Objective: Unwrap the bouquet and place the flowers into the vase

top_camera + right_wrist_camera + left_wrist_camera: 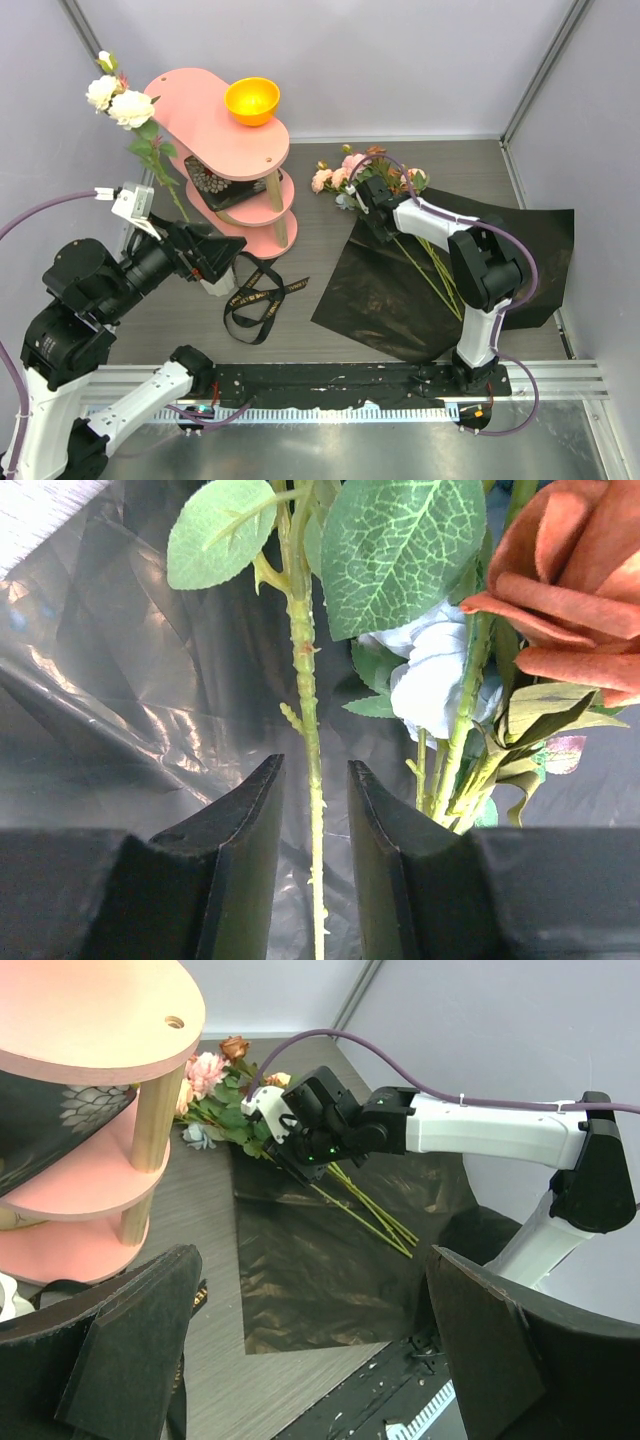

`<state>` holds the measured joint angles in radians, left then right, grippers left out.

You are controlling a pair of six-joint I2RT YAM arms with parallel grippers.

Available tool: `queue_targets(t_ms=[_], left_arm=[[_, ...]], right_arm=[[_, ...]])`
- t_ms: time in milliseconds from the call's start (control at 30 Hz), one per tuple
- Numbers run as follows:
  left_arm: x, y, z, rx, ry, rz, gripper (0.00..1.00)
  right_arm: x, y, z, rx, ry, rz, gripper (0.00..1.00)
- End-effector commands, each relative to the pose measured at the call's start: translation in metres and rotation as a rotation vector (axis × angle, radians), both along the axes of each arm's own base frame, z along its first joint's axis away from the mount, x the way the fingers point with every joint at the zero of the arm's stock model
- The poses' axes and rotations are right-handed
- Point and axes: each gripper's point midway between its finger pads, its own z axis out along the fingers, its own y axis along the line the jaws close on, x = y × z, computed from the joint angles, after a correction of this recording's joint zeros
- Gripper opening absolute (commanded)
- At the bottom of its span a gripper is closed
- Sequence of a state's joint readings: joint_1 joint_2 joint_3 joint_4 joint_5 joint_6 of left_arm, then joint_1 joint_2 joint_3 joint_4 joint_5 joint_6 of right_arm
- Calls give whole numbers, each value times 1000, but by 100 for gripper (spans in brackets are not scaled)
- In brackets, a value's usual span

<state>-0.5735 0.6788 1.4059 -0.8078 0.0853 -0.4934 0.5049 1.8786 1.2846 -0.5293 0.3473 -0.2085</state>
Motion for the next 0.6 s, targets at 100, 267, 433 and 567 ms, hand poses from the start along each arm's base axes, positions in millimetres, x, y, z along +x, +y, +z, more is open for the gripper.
queue_targets(t_ms=[100, 267, 433, 567], left_arm=[[1, -5, 0, -3, 11, -22, 100], [0, -5, 0, -2, 14, -26, 100], [0, -5, -1, 2, 14, -25, 100], [0, -6, -3, 5, 20, -30, 100]], right_arm=[[11, 5, 19, 28, -71, 13, 37], [12, 7, 14, 30, -55, 26, 34], [13, 9, 15, 32, -57, 36, 29], [14, 11, 12, 39, -52, 43, 29]])
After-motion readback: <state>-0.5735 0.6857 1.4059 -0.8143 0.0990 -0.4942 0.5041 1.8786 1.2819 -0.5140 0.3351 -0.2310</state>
